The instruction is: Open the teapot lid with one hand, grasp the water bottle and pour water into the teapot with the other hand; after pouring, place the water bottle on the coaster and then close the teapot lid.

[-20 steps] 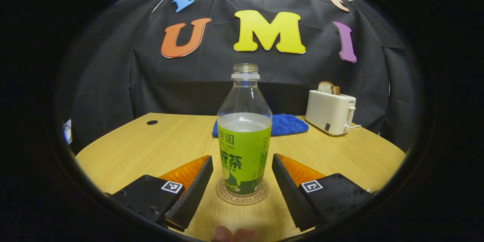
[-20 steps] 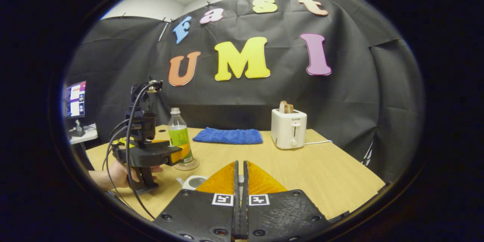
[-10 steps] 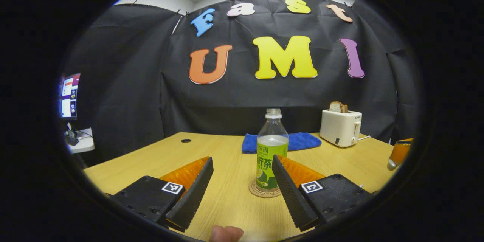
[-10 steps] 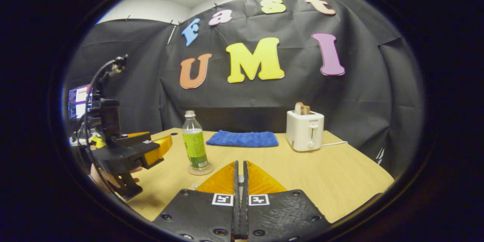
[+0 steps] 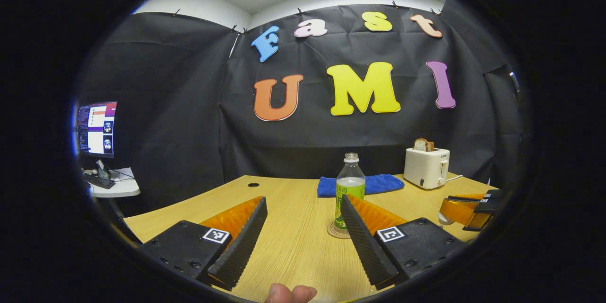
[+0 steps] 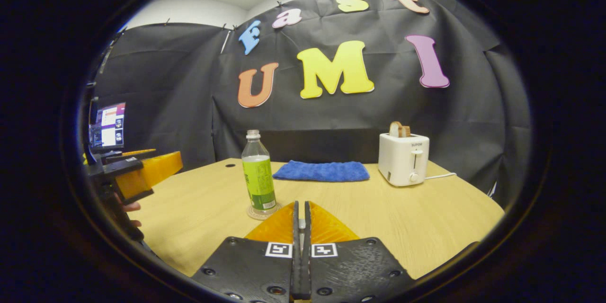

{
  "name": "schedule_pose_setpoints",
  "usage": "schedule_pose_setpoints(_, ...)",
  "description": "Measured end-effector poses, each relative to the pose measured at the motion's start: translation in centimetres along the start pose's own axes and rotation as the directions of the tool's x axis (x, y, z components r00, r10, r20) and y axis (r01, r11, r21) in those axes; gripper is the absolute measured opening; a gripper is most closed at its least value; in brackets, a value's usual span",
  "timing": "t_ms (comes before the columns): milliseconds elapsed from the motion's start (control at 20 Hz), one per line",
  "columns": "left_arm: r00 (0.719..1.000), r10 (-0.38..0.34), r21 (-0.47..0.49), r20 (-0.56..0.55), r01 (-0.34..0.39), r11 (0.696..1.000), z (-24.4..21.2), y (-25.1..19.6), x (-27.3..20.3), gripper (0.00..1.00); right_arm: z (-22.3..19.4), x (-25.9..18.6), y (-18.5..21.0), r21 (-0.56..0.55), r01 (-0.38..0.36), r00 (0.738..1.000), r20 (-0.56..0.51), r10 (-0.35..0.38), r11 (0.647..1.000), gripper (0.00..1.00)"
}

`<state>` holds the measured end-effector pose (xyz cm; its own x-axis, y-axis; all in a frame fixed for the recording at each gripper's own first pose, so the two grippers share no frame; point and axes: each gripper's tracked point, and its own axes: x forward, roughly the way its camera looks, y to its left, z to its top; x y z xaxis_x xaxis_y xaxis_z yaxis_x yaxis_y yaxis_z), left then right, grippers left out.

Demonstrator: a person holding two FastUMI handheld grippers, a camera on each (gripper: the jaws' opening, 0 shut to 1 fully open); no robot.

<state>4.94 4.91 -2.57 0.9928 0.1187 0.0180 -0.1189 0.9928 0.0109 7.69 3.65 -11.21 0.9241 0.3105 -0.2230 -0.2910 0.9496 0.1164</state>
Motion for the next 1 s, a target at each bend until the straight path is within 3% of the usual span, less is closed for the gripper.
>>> schedule_pose_setpoints(550, 0.998, 0.058, -0.024, -0.012, -0.058, 0.998, -0.6, 2.6, -1.1, 0.97, -2.8, 3.0, 1.6, -0.012, -0.059, 0.997, -0.053, 0.058, 0.998, 0.0)
schedule_pose_setpoints(1000, 0.998, 0.056, -0.029, -0.003, -0.056, 0.998, -0.4, 2.7, -1.3, 0.97, -4.0, 3.2, 1.7, -0.072, -0.039, 0.998, -0.061, 0.035, 0.997, 0.02)
